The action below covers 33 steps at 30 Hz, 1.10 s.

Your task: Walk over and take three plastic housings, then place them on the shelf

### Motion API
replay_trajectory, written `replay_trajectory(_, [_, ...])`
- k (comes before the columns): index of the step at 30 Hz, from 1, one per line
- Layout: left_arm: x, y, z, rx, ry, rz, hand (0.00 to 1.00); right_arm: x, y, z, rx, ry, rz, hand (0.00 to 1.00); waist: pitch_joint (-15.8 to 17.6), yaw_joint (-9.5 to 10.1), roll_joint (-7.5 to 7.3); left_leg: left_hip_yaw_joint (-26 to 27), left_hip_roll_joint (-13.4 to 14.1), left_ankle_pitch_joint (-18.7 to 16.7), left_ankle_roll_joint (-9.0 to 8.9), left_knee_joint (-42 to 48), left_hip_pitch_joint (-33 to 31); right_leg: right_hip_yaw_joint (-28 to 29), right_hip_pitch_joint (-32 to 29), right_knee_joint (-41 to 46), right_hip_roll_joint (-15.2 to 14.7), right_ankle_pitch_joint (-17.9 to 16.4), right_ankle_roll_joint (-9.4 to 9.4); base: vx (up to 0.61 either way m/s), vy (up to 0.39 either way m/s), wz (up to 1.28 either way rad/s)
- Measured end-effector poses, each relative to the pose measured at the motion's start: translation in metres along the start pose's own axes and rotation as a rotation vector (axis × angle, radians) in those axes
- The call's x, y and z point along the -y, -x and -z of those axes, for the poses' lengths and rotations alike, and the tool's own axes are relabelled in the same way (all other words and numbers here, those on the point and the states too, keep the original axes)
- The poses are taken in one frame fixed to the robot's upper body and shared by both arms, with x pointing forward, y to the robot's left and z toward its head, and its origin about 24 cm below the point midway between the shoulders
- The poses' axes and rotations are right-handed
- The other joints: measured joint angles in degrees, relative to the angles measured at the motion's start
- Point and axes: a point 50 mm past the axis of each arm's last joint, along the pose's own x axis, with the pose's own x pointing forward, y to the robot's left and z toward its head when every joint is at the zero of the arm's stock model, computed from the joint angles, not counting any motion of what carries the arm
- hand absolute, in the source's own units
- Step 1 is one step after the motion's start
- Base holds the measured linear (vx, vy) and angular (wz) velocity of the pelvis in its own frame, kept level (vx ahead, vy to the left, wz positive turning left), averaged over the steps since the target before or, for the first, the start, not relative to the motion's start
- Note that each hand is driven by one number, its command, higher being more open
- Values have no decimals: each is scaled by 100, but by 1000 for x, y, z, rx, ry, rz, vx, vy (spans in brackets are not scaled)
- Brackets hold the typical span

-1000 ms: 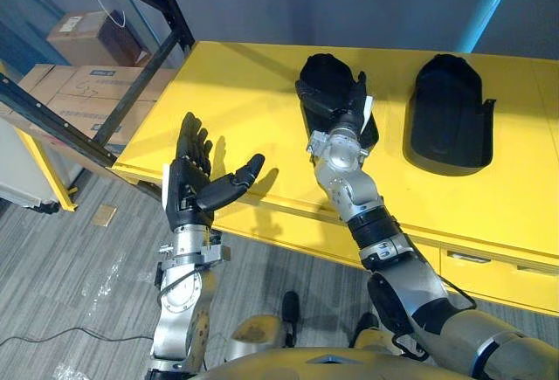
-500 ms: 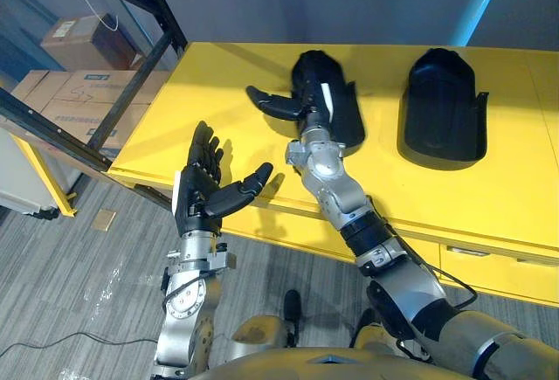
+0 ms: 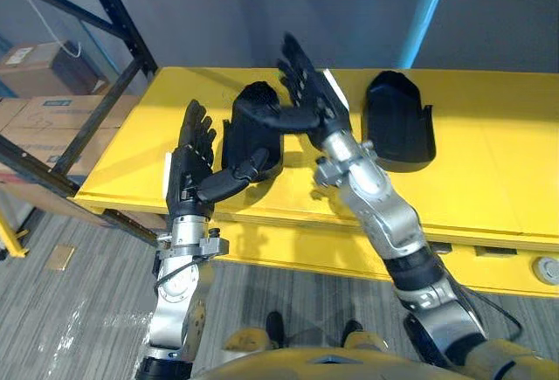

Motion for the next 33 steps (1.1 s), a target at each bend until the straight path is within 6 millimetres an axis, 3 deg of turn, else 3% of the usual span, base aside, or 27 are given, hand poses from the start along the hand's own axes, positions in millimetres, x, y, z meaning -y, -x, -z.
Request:
replay_trajectory(3, [0, 0, 0, 3, -29, 2, 100, 20, 15, 14, -57, -4, 49, 100, 0, -55, 0, 77, 23, -55, -21, 35, -5, 82, -15, -37, 28, 19, 2, 38, 6, -13])
replay_trajectory(6, [0, 0, 0, 9, -81, -5, 100, 24, 21, 16, -54, -15, 51, 100, 3, -124, -5, 101, 52, -156, -32, 212, -113, 104, -47, -48, 43, 19, 2, 45, 3, -4])
replay_trajectory(11, [-10, -1, -3, 28, -221, -68, 100, 16, 36, 1, 68, -3, -22, 100, 7, -145, -11, 97, 105, -225, -49, 394, -185, 134, -56, -48, 85, 18, 2, 30, 0, 0])
replay_trajectory(15, [-40, 1, -12, 49, -311, -248, 100, 12, 44, -14, 179, 71, -81, 100, 12, -151, -19, 65, 111, -269, -96, 390, -182, 121, -24, -47, 92, 3, -15, -15, -4, 1])
replay_trajectory(23, [-61, 7, -41, 181, -336, -445, 100, 5, 51, -6, 152, 133, -149, 100, 99, -64, -160, 61, 120, -315, -25, 388, -192, 78, -4, -46, 87, 0, -18, -21, 1, 3])
replay_trajectory(27, [-64, 7, -44, 186, -337, -437, 100, -2, 50, 1, 101, 155, -175, 100, 106, -25, -172, 11, 114, -287, -54, 373, -210, 24, -3, -47, 81, 1, -18, 25, 12, 8])
replay_trajectory(33, [-61, 10, -32, 69, -251, -264, 100, 3, 49, 27, -33, 145, -148, 100, 131, 2, -217, -118, 92, -179, -16, 383, -277, -39, -32, -48, 70, -1, -20, 34, 13, 13])
